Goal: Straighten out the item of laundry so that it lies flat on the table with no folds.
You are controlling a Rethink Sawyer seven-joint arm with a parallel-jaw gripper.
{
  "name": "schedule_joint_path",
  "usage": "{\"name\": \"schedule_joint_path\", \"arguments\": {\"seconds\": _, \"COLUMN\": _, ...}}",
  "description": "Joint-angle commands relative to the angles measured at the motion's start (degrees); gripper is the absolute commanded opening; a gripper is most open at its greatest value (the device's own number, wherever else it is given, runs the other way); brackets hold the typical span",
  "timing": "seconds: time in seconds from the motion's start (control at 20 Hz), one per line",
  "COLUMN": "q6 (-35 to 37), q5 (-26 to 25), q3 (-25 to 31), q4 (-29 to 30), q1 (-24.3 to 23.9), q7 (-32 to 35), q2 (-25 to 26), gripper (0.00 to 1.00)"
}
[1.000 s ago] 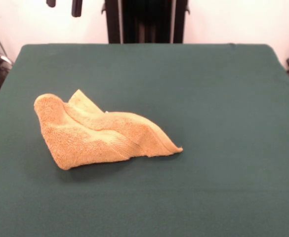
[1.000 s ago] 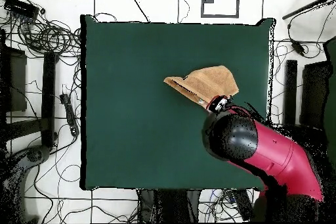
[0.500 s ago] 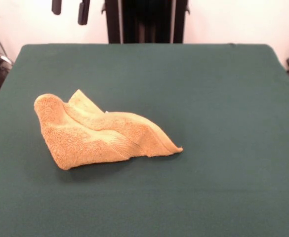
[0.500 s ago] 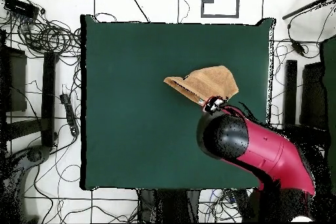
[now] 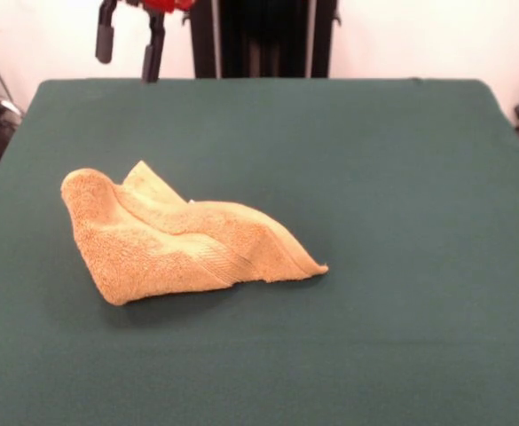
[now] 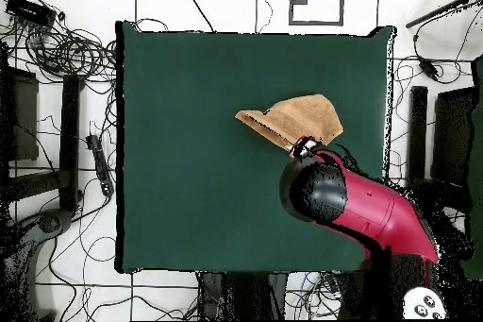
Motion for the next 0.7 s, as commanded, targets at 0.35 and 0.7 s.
{"name": "schedule_joint_path", "arguments": {"seconds": 0.35, "q6": -8.15, "q5": -0.45, "q3": 3.33, "q4": 3.43, "q1": 2.98, "q7": 9.46, "q2": 10.18, "gripper": 1.0}}
{"name": "schedule_joint_path", "arguments": {"seconds": 0.7, "q6": -10.89, "q5": 1.42, "q3": 3.15, "q4": 3.33, "q1": 3.94, "q7": 11.19, "q2": 12.75, "gripper": 1.0}}
